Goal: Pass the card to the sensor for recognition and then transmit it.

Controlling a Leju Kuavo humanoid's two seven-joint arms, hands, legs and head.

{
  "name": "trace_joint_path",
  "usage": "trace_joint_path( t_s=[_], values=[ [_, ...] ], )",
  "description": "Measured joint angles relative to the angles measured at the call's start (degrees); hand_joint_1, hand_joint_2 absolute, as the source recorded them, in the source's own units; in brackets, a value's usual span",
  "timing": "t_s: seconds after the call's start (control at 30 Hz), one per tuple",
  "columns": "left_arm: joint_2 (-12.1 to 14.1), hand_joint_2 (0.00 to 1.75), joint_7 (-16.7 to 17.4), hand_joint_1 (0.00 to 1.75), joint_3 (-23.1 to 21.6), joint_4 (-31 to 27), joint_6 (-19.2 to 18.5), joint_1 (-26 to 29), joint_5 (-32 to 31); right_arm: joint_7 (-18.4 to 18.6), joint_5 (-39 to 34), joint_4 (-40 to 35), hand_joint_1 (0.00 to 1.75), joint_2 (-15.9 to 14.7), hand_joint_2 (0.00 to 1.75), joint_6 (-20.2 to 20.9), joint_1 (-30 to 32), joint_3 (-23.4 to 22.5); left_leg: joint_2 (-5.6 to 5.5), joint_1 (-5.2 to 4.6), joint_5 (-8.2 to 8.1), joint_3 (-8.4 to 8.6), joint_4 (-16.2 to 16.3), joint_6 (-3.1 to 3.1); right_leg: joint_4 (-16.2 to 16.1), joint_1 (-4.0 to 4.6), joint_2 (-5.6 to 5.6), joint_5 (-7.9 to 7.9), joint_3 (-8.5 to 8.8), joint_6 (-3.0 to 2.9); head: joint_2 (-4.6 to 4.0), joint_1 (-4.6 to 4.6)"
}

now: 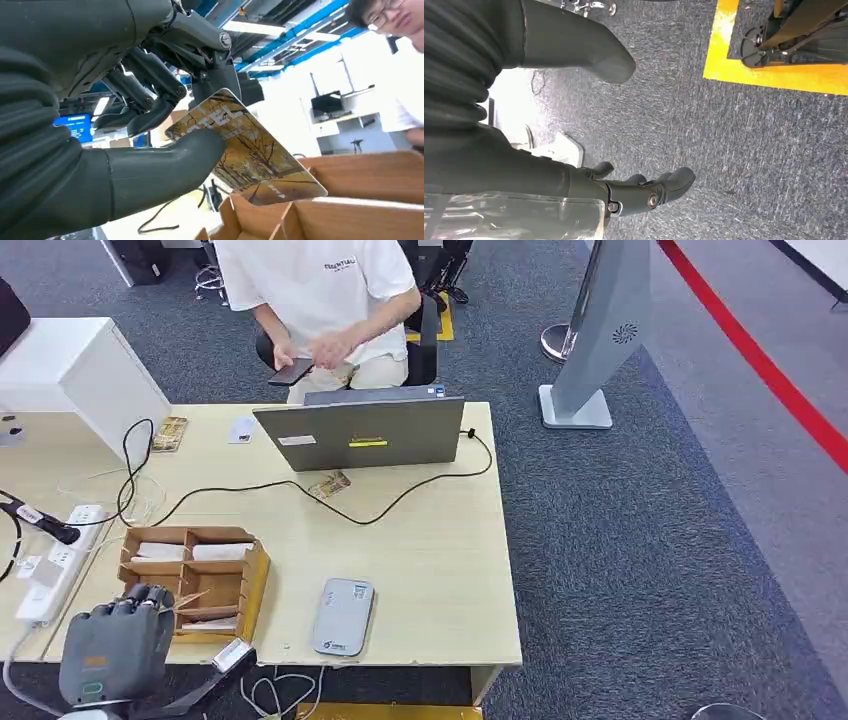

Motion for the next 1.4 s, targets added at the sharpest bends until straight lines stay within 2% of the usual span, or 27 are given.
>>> trace_joint_path(
  t_s=[0.27,0.37,0.5,0.53,0.63,0.7,0.73,0.97,1.07,1.23,1.4],
  values=[
    [8.4,1.75,-2.2,1.75,-3.2,-11.0,1.2,-0.1,0.0,0.8,0.4,0.0,0.00,0.3,1.75,0.0,0.2,-0.5,0.01,0.03,0.00,-0.01,0.0,-0.01,0.0,0.02,0.01,-0.01,-0.03,-0.01,0.00,0.00],
    [9.7,1.75,-2.4,1.75,-3.9,-14.1,3.4,-1.7,0.0,1.6,1.6,0.0,0.00,0.7,1.75,0.2,0.5,-0.5,-0.06,0.02,0.01,-0.01,0.0,-0.01,0.0,0.00,-0.07,-0.01,-0.16,0.00,0.00,0.00],
    [8.3,1.75,-1.0,1.75,-4.3,-12.9,2.8,-10.5,0.0,2.2,4.7,0.0,0.00,1.1,1.75,0.9,0.5,0.0,-0.22,0.00,0.13,-0.06,0.0,0.00,0.0,0.00,-0.32,0.03,-0.12,0.01,0.00,0.02],
    [8.1,1.75,0.6,1.75,-4.4,-11.1,2.8,-13.7,0.0,2.1,5.6,0.0,0.00,1.1,1.75,1.1,0.5,0.4,-0.25,0.01,0.21,-0.07,0.0,-0.04,0.0,0.00,-0.33,0.07,-0.13,-0.02,0.00,0.00],
    [9.3,1.75,8.8,1.75,-6.4,-2.3,3.5,-24.2,0.0,1.7,7.2,0.0,0.00,1.2,1.75,1.4,0.2,1.5,-0.28,0.01,0.41,-0.08,0.0,-0.10,0.0,0.00,-0.35,0.31,-0.21,-0.05,0.00,-0.02],
    [9.2,1.75,12.0,1.75,-9.7,6.0,4.6,-30.7,0.0,1.7,7.7,0.1,0.00,1.2,1.75,1.9,-0.2,2.2,-0.26,0.03,0.54,-0.15,0.0,-0.05,0.0,0.02,-0.35,0.44,-0.18,-0.15,0.00,0.11],
    [9.2,1.75,12.4,1.75,-10.9,8.9,4.9,-32.8,0.0,1.6,7.7,0.1,0.00,1.2,1.75,2.1,-0.3,2.5,-0.22,0.02,0.60,-0.18,0.0,-0.11,0.0,0.01,-0.29,0.54,-0.23,-0.18,0.00,-0.02],
    [6.7,1.75,11.9,1.75,-14.9,27.3,2.9,-45.0,0.0,2.4,7.7,0.1,0.00,1.2,1.75,3.0,-0.4,4.9,-0.02,0.02,0.69,-0.37,0.0,-0.07,0.0,0.01,-0.01,0.69,-0.47,-0.07,0.00,0.20],
    [5.9,1.75,11.7,1.75,-15.5,33.0,2.3,-48.4,0.0,2.4,7.7,0.1,0.00,1.2,1.75,3.0,-0.3,5.9,0.09,0.02,0.69,-0.39,0.0,-0.07,0.0,0.01,0.09,0.70,-0.53,-0.09,0.00,0.09],
    [4.5,1.75,10.8,1.75,-15.6,38.2,1.5,-51.0,0.0,2.5,7.7,0.1,0.00,1.2,1.75,2.7,-0.4,6.5,0.08,0.03,0.69,-0.45,0.0,-0.07,0.0,0.01,0.09,0.69,-0.59,-0.09,0.00,0.09],
    [3.4,1.75,9.3,1.75,-15.5,40.4,0.3,-51.2,0.0,2.8,7.7,0.2,0.00,1.2,1.75,2.7,-0.3,7.4,0.39,0.02,0.67,-0.58,0.0,-0.09,0.1,0.01,0.39,0.72,-0.79,-0.11,0.00,0.09]
  ],
)
